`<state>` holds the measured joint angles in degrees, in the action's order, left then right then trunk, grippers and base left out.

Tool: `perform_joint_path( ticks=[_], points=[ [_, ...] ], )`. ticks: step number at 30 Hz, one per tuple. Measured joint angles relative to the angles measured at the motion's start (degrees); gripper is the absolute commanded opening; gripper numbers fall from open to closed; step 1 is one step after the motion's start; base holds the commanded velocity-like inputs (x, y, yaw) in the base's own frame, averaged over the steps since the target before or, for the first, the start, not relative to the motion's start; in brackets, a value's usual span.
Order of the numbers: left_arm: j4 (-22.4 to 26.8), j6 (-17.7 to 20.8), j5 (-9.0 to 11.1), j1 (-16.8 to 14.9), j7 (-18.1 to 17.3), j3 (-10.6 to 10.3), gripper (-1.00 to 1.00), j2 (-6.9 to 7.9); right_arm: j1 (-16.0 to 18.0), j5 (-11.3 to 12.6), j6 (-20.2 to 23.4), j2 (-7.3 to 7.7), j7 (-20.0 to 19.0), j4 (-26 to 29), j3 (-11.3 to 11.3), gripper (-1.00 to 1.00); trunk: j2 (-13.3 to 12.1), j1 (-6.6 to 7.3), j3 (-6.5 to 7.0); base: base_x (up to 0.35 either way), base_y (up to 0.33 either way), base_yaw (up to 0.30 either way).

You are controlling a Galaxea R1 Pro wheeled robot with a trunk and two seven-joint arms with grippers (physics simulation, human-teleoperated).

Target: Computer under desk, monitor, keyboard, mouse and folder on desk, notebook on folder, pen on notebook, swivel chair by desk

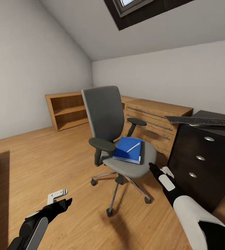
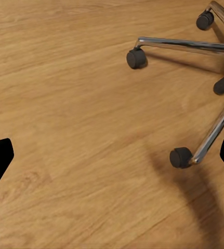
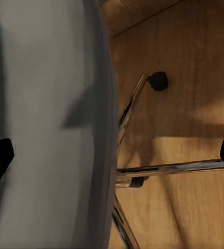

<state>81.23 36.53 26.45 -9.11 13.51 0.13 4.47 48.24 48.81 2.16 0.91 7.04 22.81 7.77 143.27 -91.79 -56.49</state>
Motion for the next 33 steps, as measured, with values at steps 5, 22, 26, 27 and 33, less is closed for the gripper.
perform_joint_path(
  ticks=[5, 22, 26, 27, 33],
  points=[
    [0.0, 0.0, 0.0, 0.0, 0.0, 0.0, 1.0, 0.0, 0.0, 0.0, 0.2, 0.1, -2.7, 0.0, 0.0, 1.0, 0.0, 0.0, 0.0, 0.0, 0.0, 0.0],
    [0.0, 0.0, 0.0, 0.0, 0.0, 0.0, 1.0, 0.0, -0.1, 0.1, 0.4, 0.26, -7.3, -0.1, -0.1, 1.0, 0.0, 0.0, 0.0, 0.0, 0.0, 0.0],
    [0.0, 0.0, -0.1, 0.0, 0.0, 0.0, 1.0, 0.0, -0.1, 0.2, 0.5, 0.14, -7.3, -0.1, -0.1, 1.0, 0.0, 0.0, 0.0, 0.0, 0.0, 0.016],
    [0.0, 0.0, 0.0, 0.0, 0.0, 0.0, 1.0, 0.0, -0.1, 0.3, 0.5, 0.04, -7.3, -0.2, -0.1, 1.0, 0.0, 0.0, 0.0, 0.0, 0.0, 0.101],
    [0.0, 0.0, 0.0, 0.0, 0.0, 0.0, 1.0, 0.0, -0.1, 0.3, 0.5, -0.02, -7.3, -0.2, -0.1, 1.0, 0.0, 0.0, 0.0, 0.0, 0.0, 0.203]
  ],
)
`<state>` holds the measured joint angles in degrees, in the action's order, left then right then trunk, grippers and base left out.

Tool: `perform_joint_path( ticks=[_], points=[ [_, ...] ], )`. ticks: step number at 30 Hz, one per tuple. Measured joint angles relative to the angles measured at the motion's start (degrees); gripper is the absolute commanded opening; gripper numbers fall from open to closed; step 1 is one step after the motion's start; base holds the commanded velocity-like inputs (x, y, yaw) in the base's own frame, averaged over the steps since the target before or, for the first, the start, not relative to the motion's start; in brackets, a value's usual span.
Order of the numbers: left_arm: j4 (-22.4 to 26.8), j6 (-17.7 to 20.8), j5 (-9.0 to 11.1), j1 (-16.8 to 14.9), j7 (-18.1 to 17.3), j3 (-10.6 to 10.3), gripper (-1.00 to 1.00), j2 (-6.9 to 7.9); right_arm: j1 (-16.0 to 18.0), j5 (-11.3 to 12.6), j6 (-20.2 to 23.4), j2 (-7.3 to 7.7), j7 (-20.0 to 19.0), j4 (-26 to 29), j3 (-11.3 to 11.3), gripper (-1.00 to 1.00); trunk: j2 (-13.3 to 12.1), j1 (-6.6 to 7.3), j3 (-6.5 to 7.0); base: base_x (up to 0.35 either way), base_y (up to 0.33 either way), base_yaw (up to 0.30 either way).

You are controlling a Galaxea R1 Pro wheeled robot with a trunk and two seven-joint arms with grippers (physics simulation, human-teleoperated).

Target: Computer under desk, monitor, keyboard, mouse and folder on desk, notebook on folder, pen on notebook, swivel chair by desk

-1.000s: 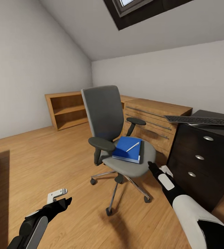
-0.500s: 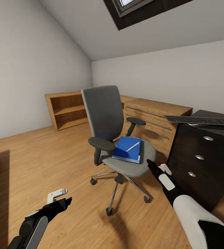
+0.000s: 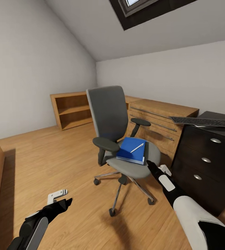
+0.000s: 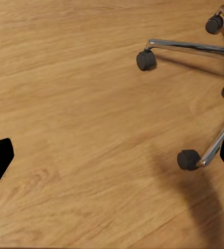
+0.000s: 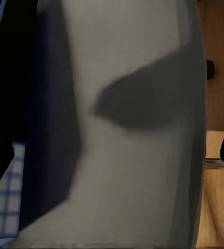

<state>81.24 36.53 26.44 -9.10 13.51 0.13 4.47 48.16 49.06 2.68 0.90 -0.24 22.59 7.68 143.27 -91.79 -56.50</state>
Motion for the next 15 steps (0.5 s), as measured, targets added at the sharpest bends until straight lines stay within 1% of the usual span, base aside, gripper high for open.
perform_joint_path(
  ticks=[1, 3, 9, 11, 13, 15],
  points=[
    [0.0, 0.0, 0.0, 0.0, 0.0, 0.0, 1.0, 0.0, 0.0, -0.4, 0.0, 0.03, 0.2, 0.0, 0.2, 1.0, 0.0, 0.0, -0.01, 0.0, 0.0, 0.258],
    [0.0, 0.0, 0.0, 0.0, 0.0, 0.0, 1.0, 0.02, 0.0, -0.1, 0.0, 0.06, 0.0, 0.0, 0.0, 1.0, 0.0, 0.0, 0.0, 0.0, 0.0, 0.184],
    [0.0, 0.0, 0.0, 0.0, 0.0, 0.0, 1.0, 0.0, 0.0, -0.1, -0.1, 0.16, 0.0, 0.1, 0.0, 1.0, 0.0, 0.0, 0.0, 0.024, 0.0, 0.03],
    [0.1, 0.0, 0.0, 0.0, -0.1, 0.0, 1.0, 0.0, 0.0, -0.1, -0.1, 0.17, 0.0, 0.1, 0.0, 1.0, 0.0, 0.02, 0.0, 0.236, 0.0, 0.003],
    [0.2, 0.1, 0.0, 0.0, -0.2, -1.0, 1.0, 0.01, 0.0, -0.6, -0.1, 0.26, 0.3, 0.0, 0.3, 1.0, 0.0, 0.03, -0.01, 0.301, 0.0, 0.001],
    [0.2, 0.1, 0.0, 0.0, -0.2, -1.4, 1.0, 0.02, 0.0, -0.1, -0.1, 0.24, 0.0, 0.1, 0.0, 1.0, 0.0, 0.03, 0.0, 0.315, 0.0, 0.0]
  ],
)
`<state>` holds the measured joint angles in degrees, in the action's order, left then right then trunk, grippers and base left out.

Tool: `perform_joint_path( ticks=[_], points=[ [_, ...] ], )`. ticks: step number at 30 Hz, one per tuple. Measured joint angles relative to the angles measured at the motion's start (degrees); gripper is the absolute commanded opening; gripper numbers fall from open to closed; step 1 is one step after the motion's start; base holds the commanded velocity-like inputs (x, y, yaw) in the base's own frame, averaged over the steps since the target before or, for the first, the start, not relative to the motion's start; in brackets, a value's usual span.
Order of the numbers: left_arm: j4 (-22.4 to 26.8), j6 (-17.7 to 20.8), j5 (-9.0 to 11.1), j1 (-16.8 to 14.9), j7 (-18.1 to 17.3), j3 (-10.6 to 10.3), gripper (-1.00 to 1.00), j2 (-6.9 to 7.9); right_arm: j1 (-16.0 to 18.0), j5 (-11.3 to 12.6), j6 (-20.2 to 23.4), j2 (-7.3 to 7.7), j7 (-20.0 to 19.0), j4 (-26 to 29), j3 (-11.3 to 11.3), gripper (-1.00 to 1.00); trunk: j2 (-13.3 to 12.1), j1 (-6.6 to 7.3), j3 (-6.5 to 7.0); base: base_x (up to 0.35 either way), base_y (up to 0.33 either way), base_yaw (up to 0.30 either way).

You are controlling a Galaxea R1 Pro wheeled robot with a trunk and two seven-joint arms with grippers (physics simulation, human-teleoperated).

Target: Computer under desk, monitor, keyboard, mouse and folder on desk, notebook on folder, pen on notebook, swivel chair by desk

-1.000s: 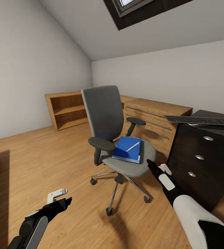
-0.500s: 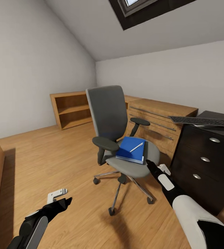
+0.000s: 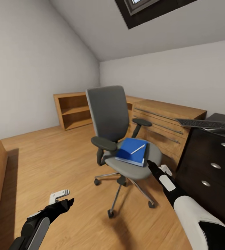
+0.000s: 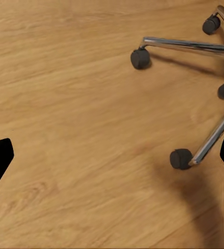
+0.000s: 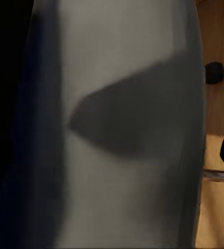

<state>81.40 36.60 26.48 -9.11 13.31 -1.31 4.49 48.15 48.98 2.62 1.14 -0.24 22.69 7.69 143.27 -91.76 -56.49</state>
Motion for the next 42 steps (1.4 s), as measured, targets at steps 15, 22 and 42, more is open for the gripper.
perform_joint_path(
  ticks=[15, 22, 42],
  points=[
    [-0.1, -0.3, -0.1, 0.0, 0.1, -0.6, 1.0, 0.02, 0.0, -0.1, -0.1, 0.03, 0.0, 0.0, 0.0, 1.0, 0.0, -0.02, 0.0, 0.272, 0.0, 0.0],
    [-0.1, -0.3, -0.1, 0.0, 0.2, -0.6, 1.0, 0.02, 0.0, -0.1, -0.2, -0.06, -0.1, -0.1, 0.0, 1.0, 0.0, -0.06, 0.0, -0.171, 0.0, 0.0],
    [-0.1, -0.3, -0.1, 0.0, 0.3, -0.5, 1.0, 0.02, 0.0, -0.1, -0.3, -0.23, -0.1, -0.3, 0.0, 1.0, 0.0, -0.07, 0.0, -0.331, 0.0, 0.0]
  ],
)
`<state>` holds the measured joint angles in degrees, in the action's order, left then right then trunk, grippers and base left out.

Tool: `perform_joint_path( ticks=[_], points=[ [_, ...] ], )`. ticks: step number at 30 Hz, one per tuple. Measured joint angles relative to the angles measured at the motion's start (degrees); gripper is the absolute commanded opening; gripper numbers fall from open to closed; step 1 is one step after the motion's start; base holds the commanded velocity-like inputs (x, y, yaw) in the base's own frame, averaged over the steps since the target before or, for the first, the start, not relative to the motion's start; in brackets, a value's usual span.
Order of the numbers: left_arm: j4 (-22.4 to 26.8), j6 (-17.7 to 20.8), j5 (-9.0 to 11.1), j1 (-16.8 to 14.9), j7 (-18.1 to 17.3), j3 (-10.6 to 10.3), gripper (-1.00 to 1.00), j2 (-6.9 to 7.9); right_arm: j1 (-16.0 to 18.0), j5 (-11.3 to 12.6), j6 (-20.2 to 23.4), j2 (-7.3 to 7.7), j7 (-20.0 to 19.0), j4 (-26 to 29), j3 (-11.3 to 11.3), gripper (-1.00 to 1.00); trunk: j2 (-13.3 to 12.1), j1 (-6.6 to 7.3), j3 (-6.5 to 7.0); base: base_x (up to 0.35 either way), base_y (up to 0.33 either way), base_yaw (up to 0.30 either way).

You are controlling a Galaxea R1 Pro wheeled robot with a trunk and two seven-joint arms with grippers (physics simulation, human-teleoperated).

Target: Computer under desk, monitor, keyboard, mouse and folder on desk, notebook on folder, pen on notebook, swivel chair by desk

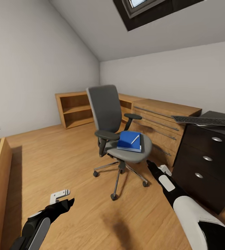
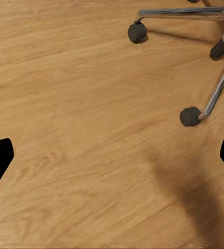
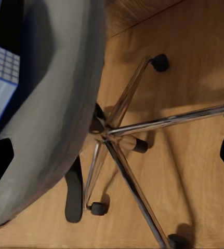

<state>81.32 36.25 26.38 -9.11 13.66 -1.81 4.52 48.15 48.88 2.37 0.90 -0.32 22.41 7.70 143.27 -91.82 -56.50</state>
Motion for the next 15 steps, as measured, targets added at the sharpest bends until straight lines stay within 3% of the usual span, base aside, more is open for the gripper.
perform_joint_path(
  ticks=[5, 15],
  points=[
    [0.0, 0.0, 0.0, 0.0, 0.0, 0.1, 1.0, 0.05, 0.0, 0.0, 0.0, -0.07, 0.0, 0.0, -0.1, 1.0, 0.0, 0.03, 0.0, -0.125, 0.0, 0.0],
    [0.0, 0.0, 0.0, 0.0, 0.0, 0.2, 1.0, 0.07, 0.0, 0.0, 0.0, -0.36, -0.4, 0.0, -0.2, 1.0, 0.0, 0.04, 0.0, -0.013, 0.0, 0.0]
  ],
)
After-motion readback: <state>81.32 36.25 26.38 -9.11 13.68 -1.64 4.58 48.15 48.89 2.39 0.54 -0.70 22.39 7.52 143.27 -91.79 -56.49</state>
